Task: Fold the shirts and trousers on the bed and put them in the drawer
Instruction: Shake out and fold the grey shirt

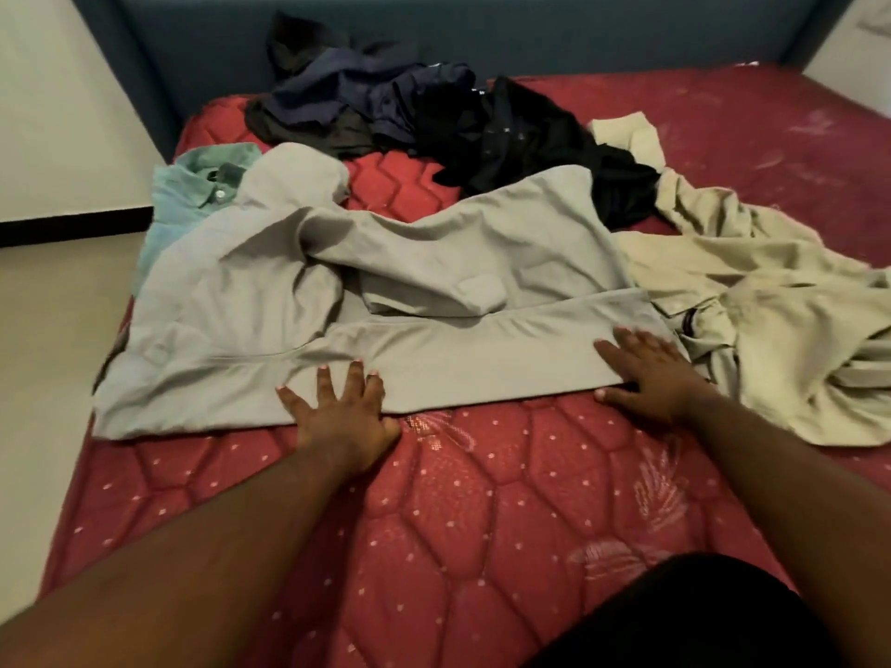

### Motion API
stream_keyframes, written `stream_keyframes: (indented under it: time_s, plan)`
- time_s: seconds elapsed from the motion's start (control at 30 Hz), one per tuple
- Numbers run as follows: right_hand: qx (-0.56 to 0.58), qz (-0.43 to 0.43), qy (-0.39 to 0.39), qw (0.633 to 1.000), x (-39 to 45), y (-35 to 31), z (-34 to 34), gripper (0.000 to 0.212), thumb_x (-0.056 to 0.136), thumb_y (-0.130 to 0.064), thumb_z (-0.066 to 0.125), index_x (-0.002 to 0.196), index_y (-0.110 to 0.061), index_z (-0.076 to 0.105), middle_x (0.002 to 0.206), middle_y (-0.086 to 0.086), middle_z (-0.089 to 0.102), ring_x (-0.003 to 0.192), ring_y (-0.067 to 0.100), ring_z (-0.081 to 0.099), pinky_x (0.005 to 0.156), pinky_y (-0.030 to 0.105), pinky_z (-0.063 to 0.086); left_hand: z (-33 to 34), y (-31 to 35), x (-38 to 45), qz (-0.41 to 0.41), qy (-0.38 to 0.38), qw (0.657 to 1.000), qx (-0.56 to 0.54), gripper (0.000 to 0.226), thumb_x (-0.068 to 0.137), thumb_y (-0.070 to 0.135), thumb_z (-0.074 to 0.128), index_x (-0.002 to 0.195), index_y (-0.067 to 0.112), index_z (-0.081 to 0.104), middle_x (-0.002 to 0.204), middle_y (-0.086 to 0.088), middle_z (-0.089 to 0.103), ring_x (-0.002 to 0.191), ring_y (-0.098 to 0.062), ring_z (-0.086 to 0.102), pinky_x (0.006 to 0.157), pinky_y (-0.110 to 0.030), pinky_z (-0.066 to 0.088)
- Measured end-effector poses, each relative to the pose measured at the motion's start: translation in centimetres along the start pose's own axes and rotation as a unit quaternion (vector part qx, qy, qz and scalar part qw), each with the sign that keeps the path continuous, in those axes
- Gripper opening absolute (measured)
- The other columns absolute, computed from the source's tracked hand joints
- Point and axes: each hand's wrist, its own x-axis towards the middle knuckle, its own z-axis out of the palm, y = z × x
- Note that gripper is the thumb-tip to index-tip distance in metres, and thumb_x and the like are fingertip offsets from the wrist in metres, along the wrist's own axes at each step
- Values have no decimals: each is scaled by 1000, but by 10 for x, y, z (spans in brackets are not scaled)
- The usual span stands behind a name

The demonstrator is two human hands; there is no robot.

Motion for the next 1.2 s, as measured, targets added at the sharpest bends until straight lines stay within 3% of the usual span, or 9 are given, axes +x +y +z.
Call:
stream_keyframes:
  time_s: [0.1, 0.2, 0.33, 0.4, 0.5, 0.6, 0.83, 1.03, 1.2]
  plan:
    - [116, -39, 194, 973, -15, -29, 9, 69, 80, -56, 51, 135, -14, 56, 141, 17, 49, 131, 35, 45, 109, 44, 31, -1, 33, -2, 118, 140, 977, 108, 61, 87, 38, 54, 140, 17, 33, 150, -16, 32, 136, -41, 32, 102, -64, 28]
    - [311, 155, 295, 890, -25, -23, 15, 19, 82, -19, 70, 98, -8, 72, 100, 16, 65, 92, 30, 63, 82, 30, 44, -5, 60, 0, 230, 210, 943, 117, 58, 63, 33, 79, 114, 19, 54, 105, -6, 60, 89, -31, 57, 73, -43, 44]
    - [672, 389, 167, 608, -30, -3, 15, 8, 93, -14, 57, 88, -8, 56, 68, 13, 54, 42, 25, 57, 34, 27, 48, -11, 81, 10, 240, 186, 951, 64, 46, 78, 28, 65, 121, 22, 49, 115, -2, 54, 104, -28, 54, 82, -40, 41]
    - [728, 390, 147, 544, -26, 1, 18, 11, 96, -16, 56, 87, -11, 54, 64, 8, 55, 31, 13, 53, 31, 22, 46, -2, 82, 17, 238, 161, 958, -1, 42, 85, 25, 47, 127, 21, 49, 128, -4, 51, 120, -30, 49, 95, -41, 38]
    - [749, 359, 189, 524, -23, 0, 6, 15, 97, -9, 54, 84, -16, 52, 61, 4, 57, 29, 6, 49, 30, 18, 42, 18, 74, 20, 201, 114, 970, -77, 63, 89, 31, 21, 151, 24, 32, 160, 0, 24, 149, -30, 14, 118, -48, 8]
    - [744, 319, 314, 497, -20, 6, -3, 24, 94, 0, 51, 79, -18, 49, 63, 6, 52, 33, 6, 48, 33, 21, 44, 28, 69, 22, 174, 117, 975, -69, 56, 99, 35, 22, 155, 33, 15, 163, 7, 7, 151, -24, -4, 117, -51, -9]
    - [770, 347, 302, 442, -15, -1, 8, 20, 95, -6, 47, 90, -24, 51, 84, 3, 58, 64, 15, 54, 63, 37, 56, 32, 70, 22, 171, 133, 974, -71, 64, 90, 40, 16, 153, 39, 13, 163, 5, 13, 151, -23, 3, 117, -52, -5]
    - [738, 358, 346, 455, -25, 31, -4, 25, 92, 3, 51, 76, -15, 54, 86, 11, 63, 64, 17, 62, 49, 24, 54, 36, 68, 28, 169, 129, 975, -65, 64, 89, 40, 15, 153, 41, 11, 163, 7, 10, 151, -23, 2, 117, -52, -5]
    - [703, 375, 396, 456, -23, 16, -5, 2, 91, -16, 61, 92, -13, 62, 87, 2, 63, 77, 16, 61, 63, 19, 48, 38, 69, 26, 167, 149, 973, -52, 67, 86, 41, 9, 153, 38, 17, 162, 4, 18, 150, -26, 10, 117, -55, 0]
